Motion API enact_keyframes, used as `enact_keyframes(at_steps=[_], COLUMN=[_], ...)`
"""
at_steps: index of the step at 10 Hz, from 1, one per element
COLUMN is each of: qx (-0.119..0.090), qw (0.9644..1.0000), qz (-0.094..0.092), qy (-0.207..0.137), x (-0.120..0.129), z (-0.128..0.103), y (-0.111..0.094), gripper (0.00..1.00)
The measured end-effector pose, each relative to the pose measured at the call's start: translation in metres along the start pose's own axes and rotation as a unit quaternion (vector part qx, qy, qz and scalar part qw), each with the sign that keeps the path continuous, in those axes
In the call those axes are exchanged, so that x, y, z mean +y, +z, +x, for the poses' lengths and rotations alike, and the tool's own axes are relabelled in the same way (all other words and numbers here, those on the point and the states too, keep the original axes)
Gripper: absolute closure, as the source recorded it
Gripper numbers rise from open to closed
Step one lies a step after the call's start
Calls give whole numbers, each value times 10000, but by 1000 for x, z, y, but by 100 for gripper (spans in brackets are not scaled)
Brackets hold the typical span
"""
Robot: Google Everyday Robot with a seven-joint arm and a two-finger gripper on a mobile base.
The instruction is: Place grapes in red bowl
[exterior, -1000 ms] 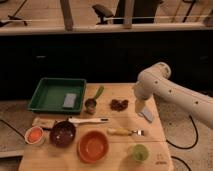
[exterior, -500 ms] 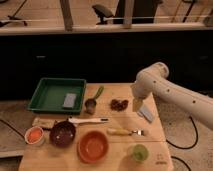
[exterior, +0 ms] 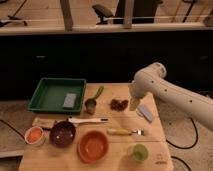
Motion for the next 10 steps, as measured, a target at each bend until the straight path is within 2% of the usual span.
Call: enact_keyframes(at_steps=[6, 10], qx=[-202, -331], qw=[9998, 9992], qz=[3, -96], qy=[79, 203], x=[-2, -4], z=[-9, -7], y=[21, 44], gripper=[20, 20])
